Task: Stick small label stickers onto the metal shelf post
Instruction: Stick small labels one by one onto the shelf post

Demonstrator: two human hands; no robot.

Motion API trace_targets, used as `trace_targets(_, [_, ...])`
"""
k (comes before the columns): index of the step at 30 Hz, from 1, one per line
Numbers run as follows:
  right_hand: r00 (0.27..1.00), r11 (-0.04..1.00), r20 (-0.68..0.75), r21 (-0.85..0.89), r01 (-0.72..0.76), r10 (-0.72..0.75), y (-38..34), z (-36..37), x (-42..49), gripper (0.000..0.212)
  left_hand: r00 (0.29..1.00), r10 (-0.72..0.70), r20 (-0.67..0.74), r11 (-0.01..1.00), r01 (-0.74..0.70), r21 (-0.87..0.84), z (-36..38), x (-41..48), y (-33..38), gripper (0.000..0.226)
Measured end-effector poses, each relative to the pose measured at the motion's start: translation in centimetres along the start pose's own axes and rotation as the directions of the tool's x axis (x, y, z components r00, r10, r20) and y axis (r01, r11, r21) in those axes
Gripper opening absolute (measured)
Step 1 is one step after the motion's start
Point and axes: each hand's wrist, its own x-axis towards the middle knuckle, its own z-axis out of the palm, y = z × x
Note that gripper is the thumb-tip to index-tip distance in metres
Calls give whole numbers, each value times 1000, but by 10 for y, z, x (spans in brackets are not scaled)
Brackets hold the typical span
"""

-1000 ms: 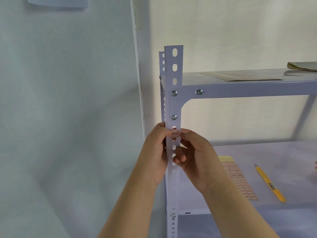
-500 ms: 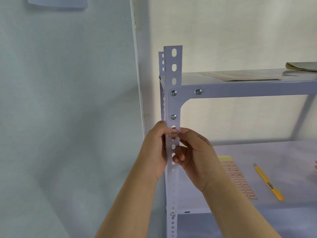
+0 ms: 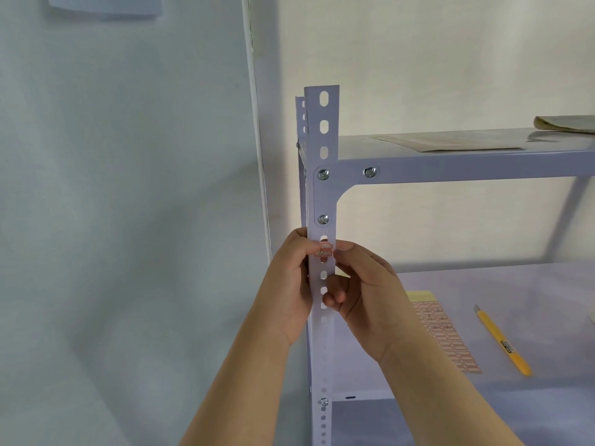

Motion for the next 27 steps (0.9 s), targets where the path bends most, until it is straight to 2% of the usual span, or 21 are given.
trace_targets(6, [1000,1000,7,9,5,-5,0,-1,0,27,1000,-16,-9,1000,16,-5,0,2,-1,31])
trace_targets(10, [1000,1000,18,-5,11,-11,0,-1,-1,25,999,-37,-27,999,37,2,4,3,1,26])
trace_targets(14, [1000,1000,11,-11,16,-16,-1,1,-3,16,994,-15,-104,999,20,49,6,2,-3,41])
trace_targets(21, [997,991,13,-111,72,-71,-3,2,-5,20,998,24,-53,999,-26,-30,0,-2,-6,23])
trace_targets(24, [990,968,-1,-210,136,-140,-6,5,-7,26,999,31,-42,999,-32,-18,-2,-3,-5,19])
trace_targets(27, [988,961,-4,-233,150,-155,-8,7,-9,29,999,32,-44,999,-32,-1,-2,-2,-5,17])
